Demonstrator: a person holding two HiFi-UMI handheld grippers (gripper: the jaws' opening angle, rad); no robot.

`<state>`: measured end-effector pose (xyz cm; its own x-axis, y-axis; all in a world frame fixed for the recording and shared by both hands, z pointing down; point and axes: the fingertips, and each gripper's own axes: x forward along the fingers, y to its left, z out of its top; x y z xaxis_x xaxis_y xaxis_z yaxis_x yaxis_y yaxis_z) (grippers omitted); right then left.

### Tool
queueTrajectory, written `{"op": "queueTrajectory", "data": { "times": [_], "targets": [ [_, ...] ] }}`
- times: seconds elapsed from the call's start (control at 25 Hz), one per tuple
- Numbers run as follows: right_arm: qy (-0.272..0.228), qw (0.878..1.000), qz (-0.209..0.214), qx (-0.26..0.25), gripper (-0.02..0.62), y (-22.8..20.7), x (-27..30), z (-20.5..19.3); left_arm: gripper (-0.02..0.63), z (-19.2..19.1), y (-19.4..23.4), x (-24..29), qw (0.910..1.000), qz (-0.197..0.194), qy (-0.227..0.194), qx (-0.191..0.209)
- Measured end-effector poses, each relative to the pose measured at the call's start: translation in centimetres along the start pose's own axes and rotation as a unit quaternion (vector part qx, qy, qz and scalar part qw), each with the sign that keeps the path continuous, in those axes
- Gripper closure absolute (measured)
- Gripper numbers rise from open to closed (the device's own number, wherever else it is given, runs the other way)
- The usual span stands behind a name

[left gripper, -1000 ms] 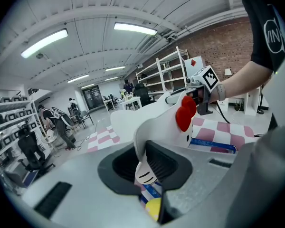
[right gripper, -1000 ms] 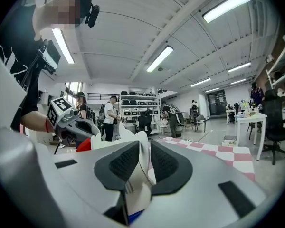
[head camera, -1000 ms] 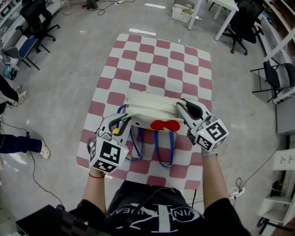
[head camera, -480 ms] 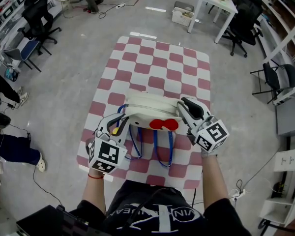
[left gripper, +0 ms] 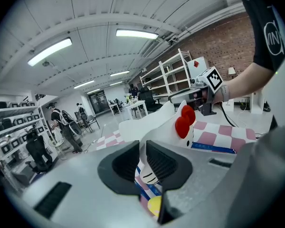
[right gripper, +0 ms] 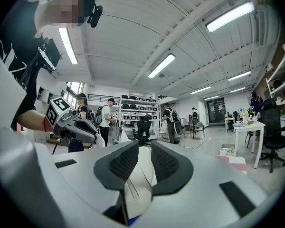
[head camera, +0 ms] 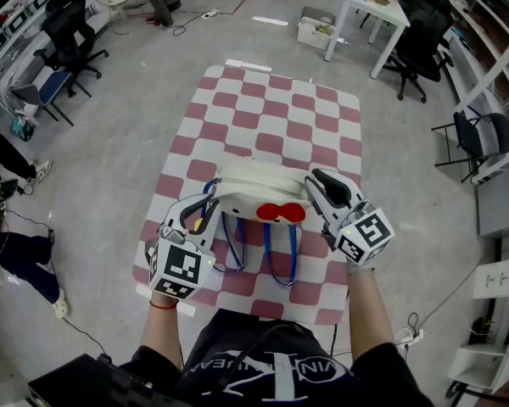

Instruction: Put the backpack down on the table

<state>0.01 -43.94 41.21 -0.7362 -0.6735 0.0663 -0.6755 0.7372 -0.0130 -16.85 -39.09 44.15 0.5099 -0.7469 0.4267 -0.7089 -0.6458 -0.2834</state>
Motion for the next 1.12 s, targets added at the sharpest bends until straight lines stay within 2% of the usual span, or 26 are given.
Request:
{"op": "queueTrajectory", "data": {
  "times": [0.36, 0.52, 1.12],
  "targets": [
    [-0.007, 1.0, 0.004, -0.016, 0.534, 1.2, -1.0, 1.0, 0.577, -0.1, -1.0, -1.0, 0.9994, 0.017, 0.016, 0.026],
    [-0.01, 1.0, 0.017, -0.022, 0.534, 2.0, -0.9, 1.4, 0.577, 0.7, -0.5, -1.8, 0.9991, 0.038, 0.002, 0.02],
    [0.009, 0.999, 0.044, -0.024, 0.535, 5.4, -3.8, 0.8, 0.577, 2.3, -4.5, -3.1, 0.9994, 0.031, -0.009, 0.01]
  ]
}}
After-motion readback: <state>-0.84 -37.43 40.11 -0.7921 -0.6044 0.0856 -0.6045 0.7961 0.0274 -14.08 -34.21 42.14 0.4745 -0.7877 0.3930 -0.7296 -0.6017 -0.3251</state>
